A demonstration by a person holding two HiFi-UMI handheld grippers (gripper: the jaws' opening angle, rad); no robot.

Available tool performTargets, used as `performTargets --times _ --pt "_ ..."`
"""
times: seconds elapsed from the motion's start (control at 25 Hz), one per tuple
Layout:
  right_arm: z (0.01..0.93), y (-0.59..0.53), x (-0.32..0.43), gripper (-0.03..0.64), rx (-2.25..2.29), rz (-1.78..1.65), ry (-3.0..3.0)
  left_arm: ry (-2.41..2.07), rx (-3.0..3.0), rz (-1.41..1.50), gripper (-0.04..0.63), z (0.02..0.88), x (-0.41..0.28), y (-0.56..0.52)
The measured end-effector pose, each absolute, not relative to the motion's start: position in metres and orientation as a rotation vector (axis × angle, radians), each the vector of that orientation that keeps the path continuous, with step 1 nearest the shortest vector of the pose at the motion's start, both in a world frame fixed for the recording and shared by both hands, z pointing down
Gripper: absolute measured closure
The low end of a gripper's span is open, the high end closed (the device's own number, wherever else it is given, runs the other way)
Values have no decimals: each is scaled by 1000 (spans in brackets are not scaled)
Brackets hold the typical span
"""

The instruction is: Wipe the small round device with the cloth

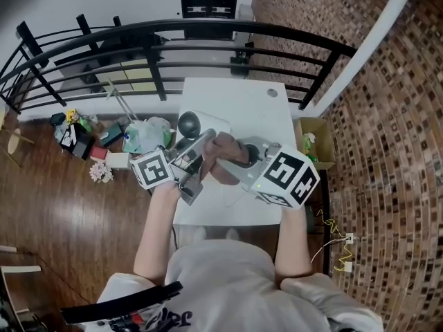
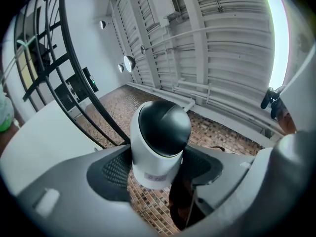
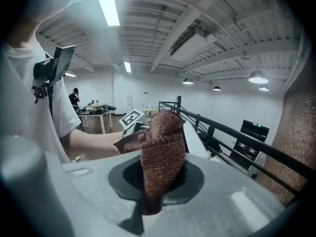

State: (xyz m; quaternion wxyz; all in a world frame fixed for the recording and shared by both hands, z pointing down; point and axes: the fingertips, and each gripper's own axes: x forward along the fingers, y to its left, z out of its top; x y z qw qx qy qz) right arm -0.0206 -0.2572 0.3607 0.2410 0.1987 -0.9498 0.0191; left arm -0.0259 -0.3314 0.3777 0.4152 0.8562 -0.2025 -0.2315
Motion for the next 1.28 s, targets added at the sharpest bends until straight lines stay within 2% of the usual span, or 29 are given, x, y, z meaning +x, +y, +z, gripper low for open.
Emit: performTargets --times 0.6,0.88,1.08,1.28 --pt "342 -317 41 589 1062 277 -2766 -418 2287 -481 253 378 -21 -310" --pt "366 -335 96 589 1321 359 -2641 -224 2102 -739 253 354 -30 -306" --pt "365 -335 77 589 1302 465 -2785 -130 2051 -843 253 332 -35 -305" --pt "343 -320 35 589 1045 540 -3037 -118 2048 -836 253 329 -22 -306"
